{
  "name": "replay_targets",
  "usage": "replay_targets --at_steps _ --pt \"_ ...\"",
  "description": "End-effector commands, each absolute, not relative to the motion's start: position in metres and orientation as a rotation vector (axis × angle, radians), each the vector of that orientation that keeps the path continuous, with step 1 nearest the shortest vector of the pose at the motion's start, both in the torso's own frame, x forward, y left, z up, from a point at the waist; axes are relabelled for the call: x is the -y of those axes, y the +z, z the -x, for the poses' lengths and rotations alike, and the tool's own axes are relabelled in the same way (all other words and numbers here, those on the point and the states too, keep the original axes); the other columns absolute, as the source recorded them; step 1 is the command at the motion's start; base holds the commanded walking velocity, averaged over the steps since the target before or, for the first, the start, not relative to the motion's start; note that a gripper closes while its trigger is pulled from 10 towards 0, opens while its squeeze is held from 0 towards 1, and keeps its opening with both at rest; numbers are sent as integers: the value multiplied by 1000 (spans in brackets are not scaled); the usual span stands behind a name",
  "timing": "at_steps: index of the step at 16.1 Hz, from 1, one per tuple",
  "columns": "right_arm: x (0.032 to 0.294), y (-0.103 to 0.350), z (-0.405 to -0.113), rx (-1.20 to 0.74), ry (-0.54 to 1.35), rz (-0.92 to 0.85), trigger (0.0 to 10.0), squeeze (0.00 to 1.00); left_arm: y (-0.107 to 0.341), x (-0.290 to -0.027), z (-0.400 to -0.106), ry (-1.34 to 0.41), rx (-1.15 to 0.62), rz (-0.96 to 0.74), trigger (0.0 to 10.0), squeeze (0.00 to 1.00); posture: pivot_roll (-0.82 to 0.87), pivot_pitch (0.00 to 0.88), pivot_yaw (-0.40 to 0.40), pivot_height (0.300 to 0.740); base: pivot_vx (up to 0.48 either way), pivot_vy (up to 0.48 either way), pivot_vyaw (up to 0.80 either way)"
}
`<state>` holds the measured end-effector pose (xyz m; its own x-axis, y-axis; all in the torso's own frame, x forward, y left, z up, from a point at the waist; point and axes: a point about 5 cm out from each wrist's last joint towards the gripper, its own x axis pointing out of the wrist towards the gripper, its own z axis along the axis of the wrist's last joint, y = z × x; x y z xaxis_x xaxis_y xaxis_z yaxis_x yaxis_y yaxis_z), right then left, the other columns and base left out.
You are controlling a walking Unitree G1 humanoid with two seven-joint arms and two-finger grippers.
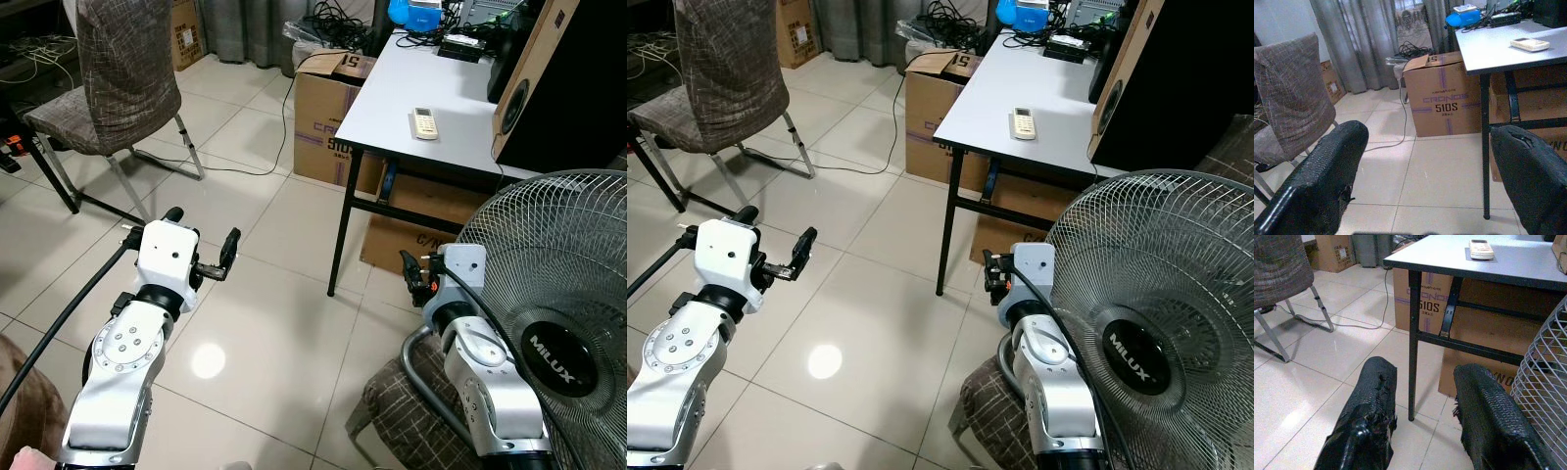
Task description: Move the pillow to the sofa from floor
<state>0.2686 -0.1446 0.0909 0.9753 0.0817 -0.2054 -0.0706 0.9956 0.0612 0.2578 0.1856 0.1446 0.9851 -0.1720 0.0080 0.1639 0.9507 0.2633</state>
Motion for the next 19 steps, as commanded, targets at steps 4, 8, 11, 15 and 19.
replay_targets --at_steps 4,8,11,15,19 --pt "171 136 -287 -141 -12 -70 10000 0 138 -211 -242 100 -126 -136 10000 0 32 0 -100 740 0 0 0" --pt "144 116 -274 -134 102 -55 10000 1000 150 -225 -251 45 -117 -271 10000 0 79 0 12 740 0 0 200" --pt "144 113 -267 -105 64 -55 10000 1000 150 -220 -251 -2 -129 -279 10000 0 69 0 54 740 0 0 800" --pt "129 109 -246 -147 120 -109 10000 1000 146 -213 -247 -66 -158 -241 10000 0 29 0 101 740 0 0 800" --pt "129 111 -253 -170 153 -119 10000 1000 141 -208 -247 -30 -144 -182 10000 0 34 0 47 740 0 0 800"
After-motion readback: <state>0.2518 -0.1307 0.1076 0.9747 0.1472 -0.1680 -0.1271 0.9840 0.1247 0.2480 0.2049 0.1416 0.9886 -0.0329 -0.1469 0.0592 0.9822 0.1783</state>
